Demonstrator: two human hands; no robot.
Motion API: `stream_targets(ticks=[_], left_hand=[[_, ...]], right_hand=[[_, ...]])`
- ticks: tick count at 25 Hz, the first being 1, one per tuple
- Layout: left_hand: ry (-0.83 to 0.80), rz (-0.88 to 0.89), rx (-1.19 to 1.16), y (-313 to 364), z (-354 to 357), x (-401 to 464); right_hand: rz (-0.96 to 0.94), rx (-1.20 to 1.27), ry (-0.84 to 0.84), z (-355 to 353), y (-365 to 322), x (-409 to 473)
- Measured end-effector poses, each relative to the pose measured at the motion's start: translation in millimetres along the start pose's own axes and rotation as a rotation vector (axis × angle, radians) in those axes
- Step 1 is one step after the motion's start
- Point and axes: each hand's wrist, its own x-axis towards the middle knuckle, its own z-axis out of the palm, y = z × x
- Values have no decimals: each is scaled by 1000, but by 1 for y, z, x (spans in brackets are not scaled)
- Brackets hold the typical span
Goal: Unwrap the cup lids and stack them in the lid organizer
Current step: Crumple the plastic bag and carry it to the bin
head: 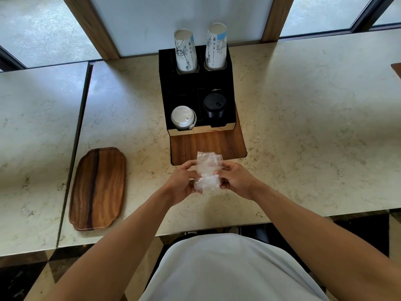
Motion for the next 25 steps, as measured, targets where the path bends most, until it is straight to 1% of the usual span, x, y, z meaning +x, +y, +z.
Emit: stream_targets(ticks=[5, 8, 10, 12, 15, 16, 18, 21, 25], left_hand=[[-3, -33, -226, 1, 4, 4], [-11, -83, -298, 0, 6, 5], [-13, -126, -322, -1, 7, 6], [1, -163, -296, -1, 9, 7], [40, -132, -90, -2, 12, 13], [39, -101, -27, -3, 13, 14], [30, -69, 6, -5, 14, 16], [48, -85, -40, -5, 13, 16], [42, -86, 79, -8, 23, 18]], right_hand=[[-11, 323, -27, 0, -1, 0], [32, 400, 20, -1, -4, 1], [81, 357, 37, -5, -4, 2], [111, 231, 68, -8, -3, 5], [65, 20, 49, -9, 0, 7], [46, -3, 49, -10, 2, 8], [26, 0, 76, -12, 4, 8], [29, -72, 149, -14, 7, 7], [-12, -107, 205, -22, 7, 4]])
